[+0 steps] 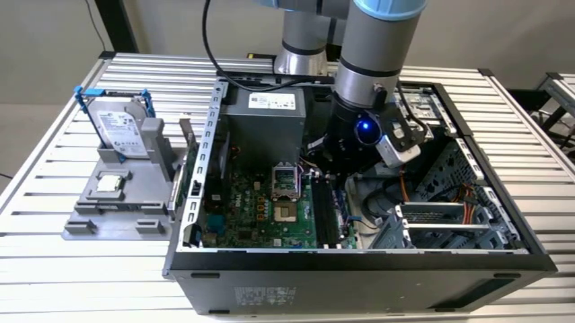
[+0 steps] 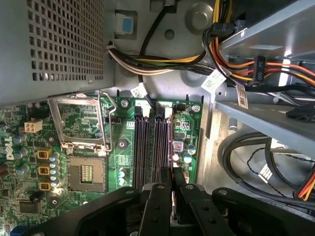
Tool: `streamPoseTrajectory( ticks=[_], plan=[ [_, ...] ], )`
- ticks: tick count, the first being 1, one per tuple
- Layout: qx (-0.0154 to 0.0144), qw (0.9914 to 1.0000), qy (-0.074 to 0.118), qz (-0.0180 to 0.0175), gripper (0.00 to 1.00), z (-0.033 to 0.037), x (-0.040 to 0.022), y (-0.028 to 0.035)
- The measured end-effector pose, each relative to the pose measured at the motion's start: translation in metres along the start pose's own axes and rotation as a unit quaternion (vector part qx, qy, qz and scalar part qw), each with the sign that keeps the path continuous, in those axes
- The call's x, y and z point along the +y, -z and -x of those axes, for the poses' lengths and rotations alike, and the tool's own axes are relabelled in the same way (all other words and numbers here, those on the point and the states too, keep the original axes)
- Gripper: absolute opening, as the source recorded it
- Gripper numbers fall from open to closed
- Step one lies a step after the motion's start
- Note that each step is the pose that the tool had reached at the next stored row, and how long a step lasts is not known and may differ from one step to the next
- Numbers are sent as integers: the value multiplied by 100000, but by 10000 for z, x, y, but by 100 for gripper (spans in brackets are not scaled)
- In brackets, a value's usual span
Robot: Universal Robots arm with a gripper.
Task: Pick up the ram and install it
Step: 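Insert the ram into the slot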
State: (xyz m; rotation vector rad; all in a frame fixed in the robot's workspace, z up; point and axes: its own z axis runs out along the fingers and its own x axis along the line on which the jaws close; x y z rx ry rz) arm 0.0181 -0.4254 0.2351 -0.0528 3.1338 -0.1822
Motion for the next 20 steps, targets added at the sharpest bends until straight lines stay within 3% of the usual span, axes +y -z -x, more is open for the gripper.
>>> streamPoseTrajectory(
  ticks=[2, 3, 4, 7, 8, 14, 20],
  plan=[
    [133, 100000, 17, 41, 0, 1, -26, -3],
    [147, 99999, 15, 320, 0, 1, -38, -5],
    [144, 99995, 18, 974, 0, 0, -46, -5],
    [50, 99929, 11, 3765, 0, 0, -57, -7],
    [35, 99906, 11, 4334, 0, 0, -59, -7],
    [98, 99900, 22, 4474, 0, 4, -66, -8],
    [378, 99899, 35, 4486, 0, 13, -139, -22]
  ],
)
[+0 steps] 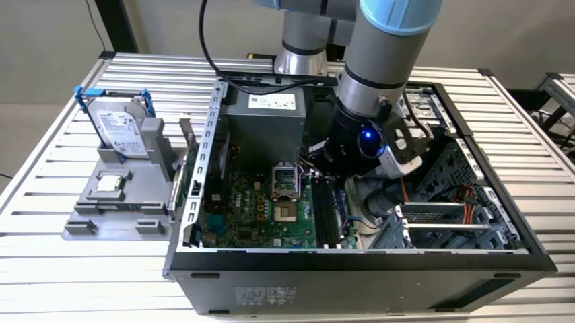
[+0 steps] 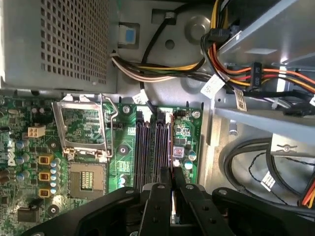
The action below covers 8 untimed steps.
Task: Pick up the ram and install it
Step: 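Insert the ram into the slot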
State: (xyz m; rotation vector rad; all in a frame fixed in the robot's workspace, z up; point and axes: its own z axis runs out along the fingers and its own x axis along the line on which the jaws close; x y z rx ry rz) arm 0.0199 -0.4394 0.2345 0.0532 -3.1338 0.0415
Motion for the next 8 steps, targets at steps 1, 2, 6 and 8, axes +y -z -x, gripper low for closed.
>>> streamPoseTrajectory(
  ticks=[1, 2, 6, 8],
  plan=[
    [38, 100000, -11, -3, 0, -1, -14, -1],
    [85, 100000, -90, -3, 0, -1, -23, -1],
    [182, 99982, -1865, 26, 0, -1, -33, -12],
    [200, 99976, -2190, 12, 0, -1, -47, -16]
  ],
)
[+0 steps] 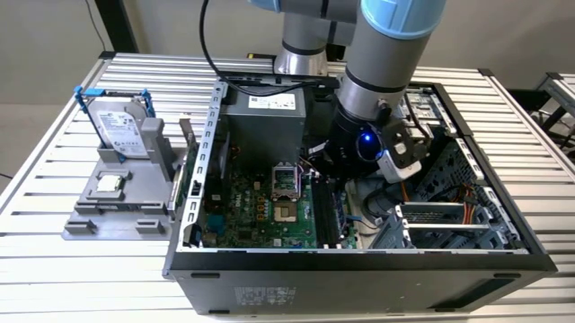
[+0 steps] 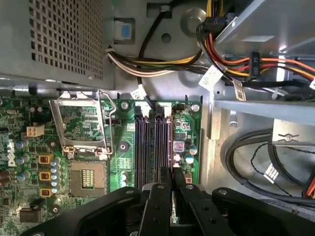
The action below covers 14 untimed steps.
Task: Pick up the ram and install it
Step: 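Insert the ram into the slot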
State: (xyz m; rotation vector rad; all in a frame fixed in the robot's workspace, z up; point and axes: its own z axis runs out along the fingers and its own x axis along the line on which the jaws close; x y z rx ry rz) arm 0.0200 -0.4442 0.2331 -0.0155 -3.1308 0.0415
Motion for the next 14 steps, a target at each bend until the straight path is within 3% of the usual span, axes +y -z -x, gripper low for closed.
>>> streamPoseTrajectory(
  ticks=[4, 14],
  plan=[
    [117, 100000, -168, 9, 0, 0, -33, -26],
    [152, 99996, -834, 10, 0, 1, -38, -72]
  ],
)
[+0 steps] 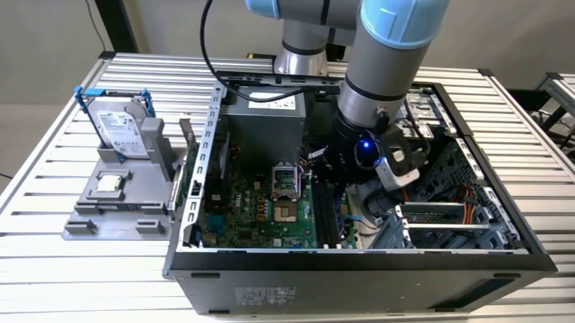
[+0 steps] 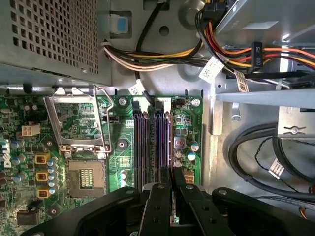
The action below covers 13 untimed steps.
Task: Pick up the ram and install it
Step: 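Insert the ram into the slot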
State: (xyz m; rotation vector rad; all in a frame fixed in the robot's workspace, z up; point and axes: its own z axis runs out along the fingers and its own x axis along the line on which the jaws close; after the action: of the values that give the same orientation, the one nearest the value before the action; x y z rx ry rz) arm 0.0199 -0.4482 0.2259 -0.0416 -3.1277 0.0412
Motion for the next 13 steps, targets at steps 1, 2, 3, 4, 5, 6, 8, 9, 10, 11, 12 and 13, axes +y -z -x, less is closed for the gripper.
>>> streamPoseTrajectory(
  ticks=[1, 2, 3, 4, 5, 6, 8, 9, 10, 11, 12, 13],
  plan=[
    [0, 100000, -10, 6, 0, 0, -1, -7],
    [2, 100000, -35, 2, 0, 0, -2, -13],
    [5, 100000, -103, -6, 0, 1, -5, -16],
    [8, 100000, -200, -4, 0, 0, -7, -19],
    [9, 100000, -287, -3, 0, 0, -8, -24],
    [13, 99999, -373, -5, 0, 0, -8, -30],
    [19, 99998, -659, 1, 0, 1, -9, -41],
    [17, 99998, -664, 4, 0, 1, -9, -51],
    [18, 99998, -664, -1, 0, 1, -9, -61],
    [22, 99998, -667, -15, 0, 1, -9, -73],
    [32, 99998, -666, -60, 0, 1, -10, -83],
    [39, 99998, -669, -63, 0, 1, -10, -93]
  ],
)
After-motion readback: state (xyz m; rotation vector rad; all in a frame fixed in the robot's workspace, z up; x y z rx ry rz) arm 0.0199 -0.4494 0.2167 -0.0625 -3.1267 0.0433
